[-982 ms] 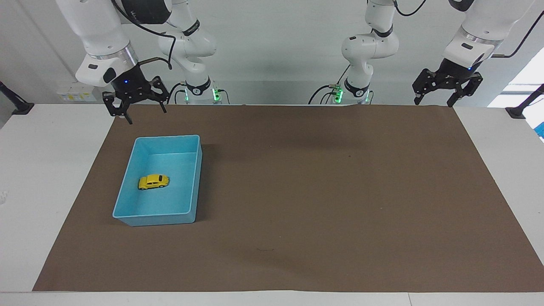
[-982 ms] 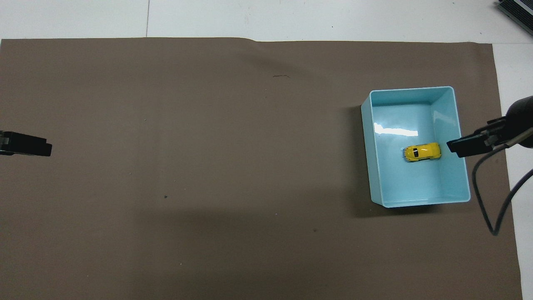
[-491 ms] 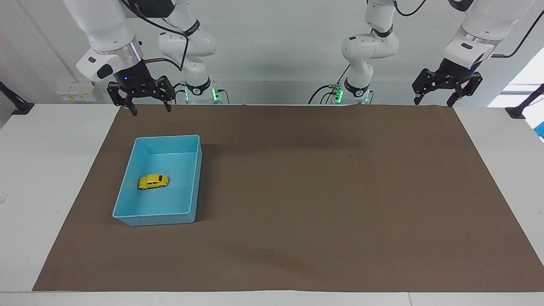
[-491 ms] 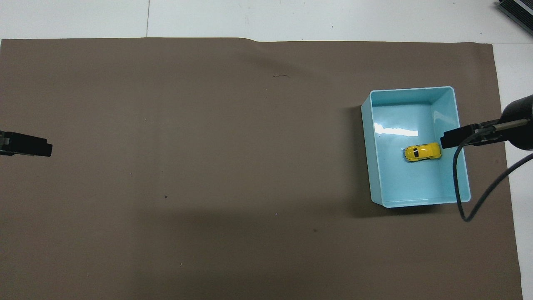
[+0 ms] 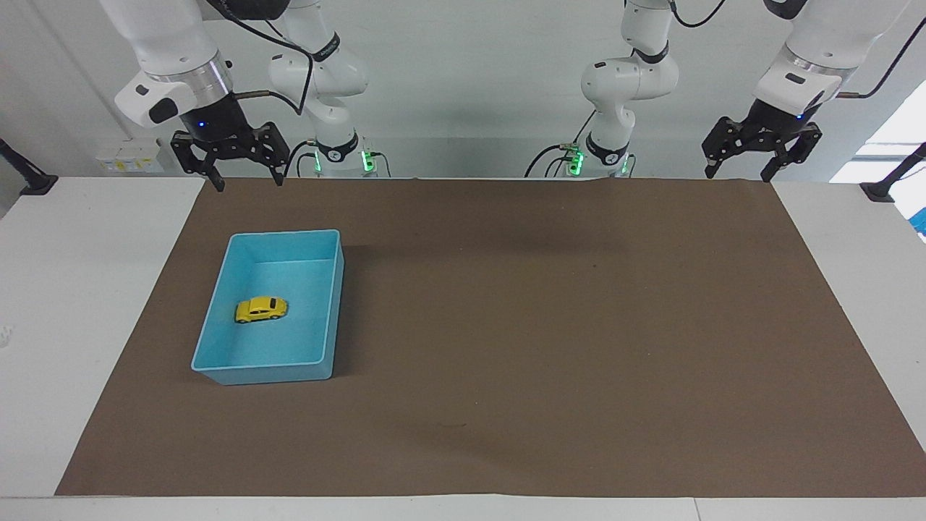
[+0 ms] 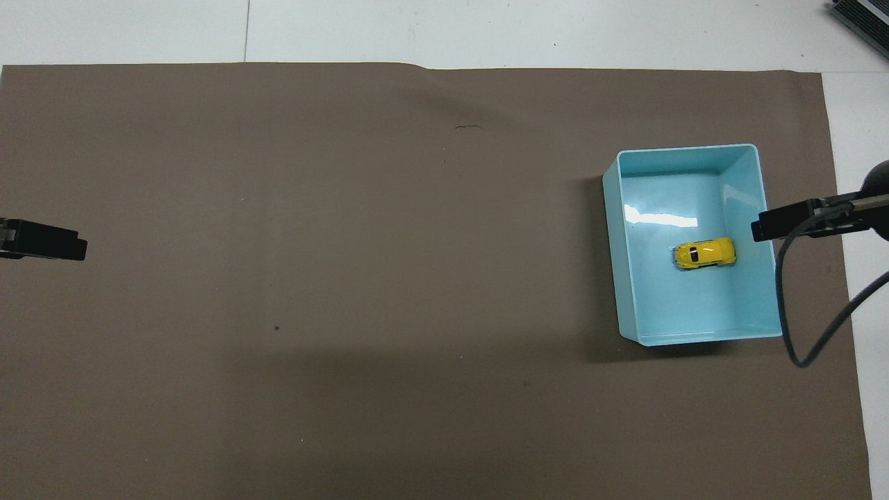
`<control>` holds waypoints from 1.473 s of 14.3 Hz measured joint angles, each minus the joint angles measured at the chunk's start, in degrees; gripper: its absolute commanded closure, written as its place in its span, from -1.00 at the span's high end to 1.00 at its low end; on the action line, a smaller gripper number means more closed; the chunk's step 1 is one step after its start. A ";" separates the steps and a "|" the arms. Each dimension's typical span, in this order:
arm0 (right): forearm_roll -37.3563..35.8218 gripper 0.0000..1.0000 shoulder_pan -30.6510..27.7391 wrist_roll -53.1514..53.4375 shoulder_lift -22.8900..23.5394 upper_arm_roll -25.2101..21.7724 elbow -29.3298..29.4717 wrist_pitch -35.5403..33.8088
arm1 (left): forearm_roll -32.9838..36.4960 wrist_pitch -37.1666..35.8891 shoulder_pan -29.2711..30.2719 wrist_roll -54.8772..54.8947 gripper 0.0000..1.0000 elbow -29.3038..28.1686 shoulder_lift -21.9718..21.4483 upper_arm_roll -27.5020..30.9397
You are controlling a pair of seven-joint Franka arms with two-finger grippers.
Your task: Wind up and store yellow beetle car
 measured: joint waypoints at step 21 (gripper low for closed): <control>-2.25 1.00 0.14 0.00 0.08 0.56 0.33 -0.39 | 0.00 0.00 0.01 0.00 1.00 0.00 0.00 0.36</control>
